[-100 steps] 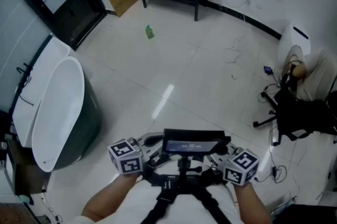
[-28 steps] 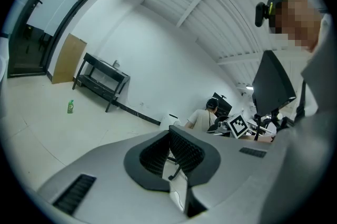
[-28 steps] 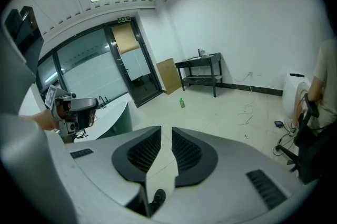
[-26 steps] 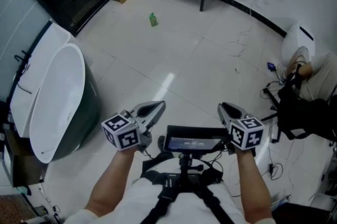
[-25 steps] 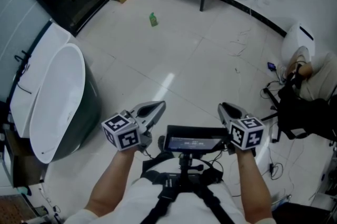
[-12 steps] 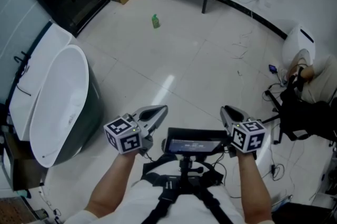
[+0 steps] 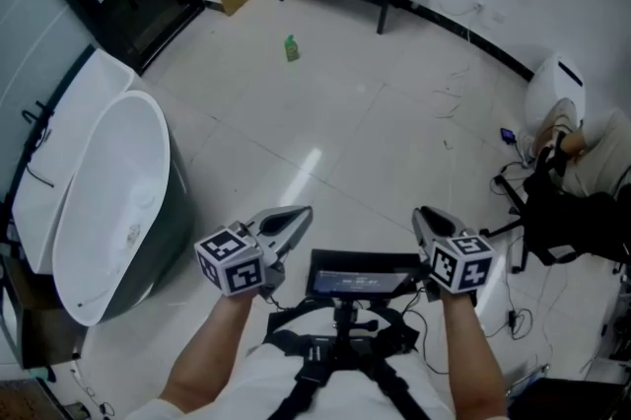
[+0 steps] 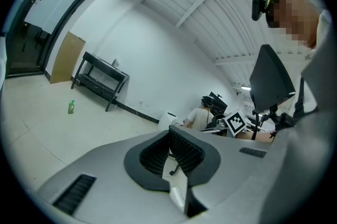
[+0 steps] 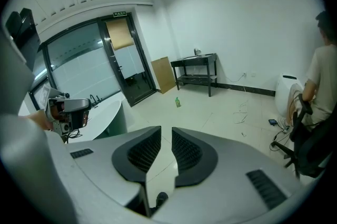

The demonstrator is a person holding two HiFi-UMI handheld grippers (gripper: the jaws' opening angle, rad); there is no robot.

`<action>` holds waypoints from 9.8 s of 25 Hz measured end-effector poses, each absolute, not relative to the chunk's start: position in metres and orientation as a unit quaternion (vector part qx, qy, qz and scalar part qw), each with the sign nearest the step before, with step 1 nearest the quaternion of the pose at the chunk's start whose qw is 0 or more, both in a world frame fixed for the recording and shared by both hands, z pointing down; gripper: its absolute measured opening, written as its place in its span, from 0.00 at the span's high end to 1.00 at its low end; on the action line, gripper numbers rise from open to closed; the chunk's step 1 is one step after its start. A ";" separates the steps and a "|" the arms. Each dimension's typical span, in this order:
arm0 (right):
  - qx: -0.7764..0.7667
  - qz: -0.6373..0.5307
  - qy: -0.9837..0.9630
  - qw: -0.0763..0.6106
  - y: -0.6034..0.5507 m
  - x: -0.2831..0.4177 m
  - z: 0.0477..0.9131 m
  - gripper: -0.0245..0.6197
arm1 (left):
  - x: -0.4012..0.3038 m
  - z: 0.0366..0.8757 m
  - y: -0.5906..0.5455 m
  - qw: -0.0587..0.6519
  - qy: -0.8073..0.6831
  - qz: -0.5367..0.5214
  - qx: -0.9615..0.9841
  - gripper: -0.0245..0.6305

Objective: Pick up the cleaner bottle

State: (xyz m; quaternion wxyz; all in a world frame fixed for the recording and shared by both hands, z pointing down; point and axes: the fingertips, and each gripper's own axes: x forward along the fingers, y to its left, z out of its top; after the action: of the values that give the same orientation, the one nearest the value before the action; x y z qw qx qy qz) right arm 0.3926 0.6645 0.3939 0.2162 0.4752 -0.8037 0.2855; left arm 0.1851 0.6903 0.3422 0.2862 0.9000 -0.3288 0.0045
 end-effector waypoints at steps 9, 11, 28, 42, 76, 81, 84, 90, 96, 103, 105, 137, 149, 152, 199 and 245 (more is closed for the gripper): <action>0.480 0.286 -0.801 0.213 0.663 0.366 0.394 0.87 | 0.161 0.343 0.691 0.288 -0.325 0.003 0.901 0.96; 0.482 0.286 -0.800 0.213 0.662 0.361 0.393 0.87 | 0.158 0.342 0.691 0.289 -0.322 0.003 0.902 0.96; 0.450 0.297 -0.816 0.209 0.578 0.392 0.414 0.87 | 0.190 0.346 0.625 0.294 -0.357 0.010 0.887 0.96; 0.384 0.288 -0.848 0.223 0.466 0.410 0.415 0.87 | 0.224 0.342 0.537 0.305 -0.414 0.002 0.858 0.96; 0.385 0.302 -0.844 0.219 0.339 0.293 0.415 0.87 | 0.104 0.343 0.400 0.306 -0.418 0.000 0.856 0.96; 0.388 0.304 -0.840 0.226 0.323 0.260 0.415 0.87 | 0.076 0.343 0.379 0.310 -0.405 -0.005 0.860 0.96; 0.393 0.302 -0.837 0.230 0.315 0.243 0.412 0.87 | 0.059 0.343 0.371 0.311 -0.401 -0.004 0.862 0.96; 0.394 0.297 -0.838 0.236 0.306 0.209 0.407 0.87 | 0.028 0.343 0.361 0.312 -0.395 -0.011 0.864 0.96; 0.393 0.290 -0.839 0.240 0.301 0.182 0.406 0.87 | 0.004 0.345 0.358 0.312 -0.391 -0.016 0.866 0.96; 0.382 0.282 -0.845 0.245 0.295 0.155 0.405 0.87 | -0.018 0.341 0.352 0.304 -0.395 -0.027 0.866 0.96; 0.379 0.280 -0.847 0.247 0.292 0.149 0.405 0.87 | -0.022 0.341 0.350 0.304 -0.397 -0.028 0.866 0.96; 0.341 0.282 -0.859 0.255 0.077 0.186 0.413 0.87 | 0.028 0.346 0.142 0.312 -0.430 -0.023 0.847 0.96; 0.339 0.293 -0.860 0.246 0.039 0.207 0.420 0.87 | 0.055 0.344 0.102 0.310 -0.426 -0.008 0.850 0.96; 0.334 0.297 -0.860 0.246 0.034 0.208 0.424 0.87 | 0.057 0.347 0.099 0.312 -0.430 -0.002 0.847 0.96; 0.453 0.304 -0.809 0.218 -0.051 0.031 0.419 0.87 | -0.117 0.348 -0.029 0.279 -0.297 0.033 0.913 0.96; 0.438 0.258 -0.847 0.158 -0.147 0.059 0.396 0.90 | -0.060 0.355 -0.131 0.308 -0.302 0.050 0.901 0.96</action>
State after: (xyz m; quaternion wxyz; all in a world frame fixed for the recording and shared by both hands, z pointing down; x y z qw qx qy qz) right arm 0.0593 -0.1465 0.3956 0.1577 0.4375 -0.8467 0.2585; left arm -0.0605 -0.1310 0.3552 0.3076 0.9011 -0.3015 0.0498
